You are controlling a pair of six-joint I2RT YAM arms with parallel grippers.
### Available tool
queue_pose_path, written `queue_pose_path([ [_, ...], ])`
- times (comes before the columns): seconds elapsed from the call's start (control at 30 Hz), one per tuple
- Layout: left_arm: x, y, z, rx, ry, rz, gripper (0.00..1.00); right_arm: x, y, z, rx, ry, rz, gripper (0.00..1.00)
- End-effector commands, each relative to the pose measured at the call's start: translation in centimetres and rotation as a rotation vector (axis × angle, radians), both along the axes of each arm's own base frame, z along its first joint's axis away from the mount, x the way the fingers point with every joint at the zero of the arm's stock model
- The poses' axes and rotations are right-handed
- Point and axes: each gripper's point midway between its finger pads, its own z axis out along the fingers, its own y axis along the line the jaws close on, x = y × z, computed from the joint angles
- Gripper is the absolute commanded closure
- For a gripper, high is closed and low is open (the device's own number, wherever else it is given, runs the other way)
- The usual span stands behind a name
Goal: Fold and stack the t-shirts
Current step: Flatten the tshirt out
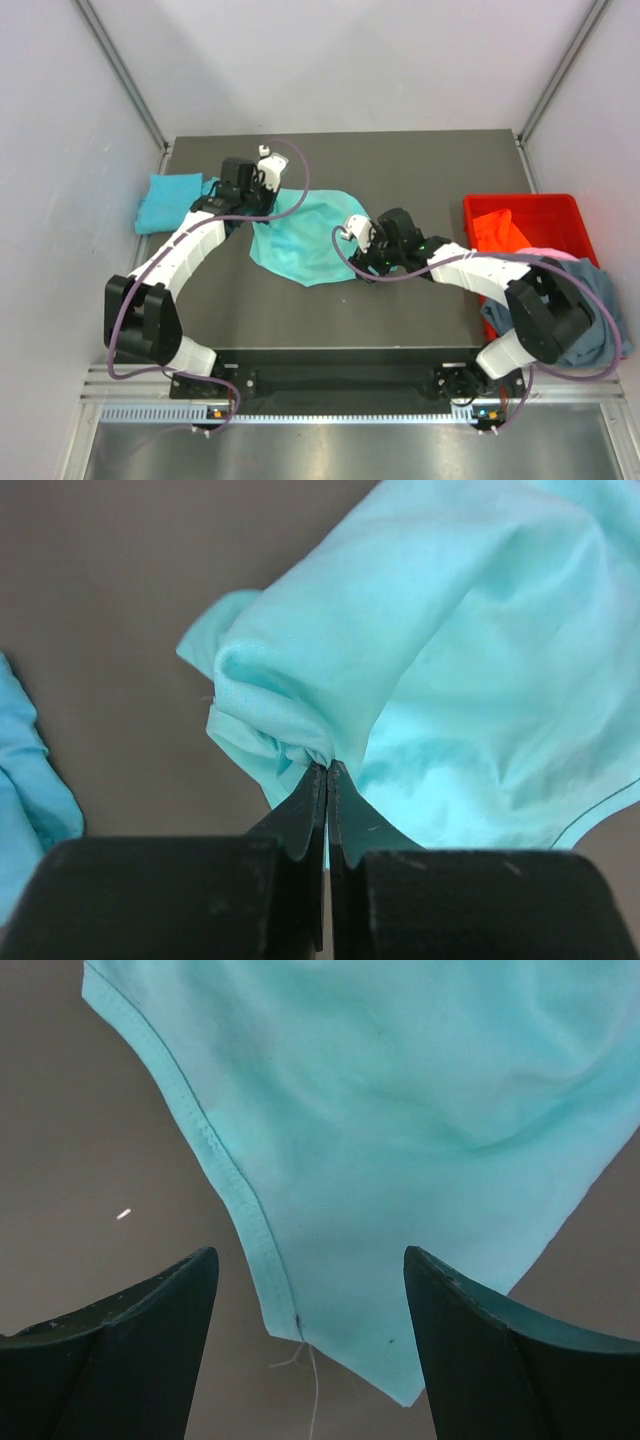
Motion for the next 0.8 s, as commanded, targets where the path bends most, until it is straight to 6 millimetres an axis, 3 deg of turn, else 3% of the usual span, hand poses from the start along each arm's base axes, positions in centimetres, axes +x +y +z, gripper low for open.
queue_pose_path([
  [0.0,0.7,0.2,3.5,-0.032,-0.141,0.014,1.0,0.7,1.6,0.8,0.028,-0.062,0.04,0.25],
  [0.2,0.7,0.3,3.1,-0.037,-0.129,0.03,1.0,2.1,1.5,0.0,-0.041,-0.09,-0.008,0.23],
  [0.3,0.8,0.3,3.0,-0.037,-0.127,0.032,1.0,2.4,1.3,-1.3,-0.108,-0.069,-0.007,0.21],
  [0.5,0.9,0.1,2.8,-0.044,-0.124,0.034,1.0,3.6,0.9,-2.6,-0.185,-0.068,-0.065,0.29],
  [0.67,0.8,0.6,2.7,-0.044,-0.13,0.047,1.0,4.0,0.4,-2.5,-0.21,-0.092,-0.082,0.64],
  [0.7,0.8,0.6,2.7,-0.043,-0.132,0.046,1.0,4.0,0.5,-2.2,-0.203,-0.098,-0.084,0.78],
  [0.77,0.7,0.9,2.9,-0.044,-0.14,0.054,1.0,4.5,0.0,-1.0,-0.201,-0.139,-0.115,0.95],
])
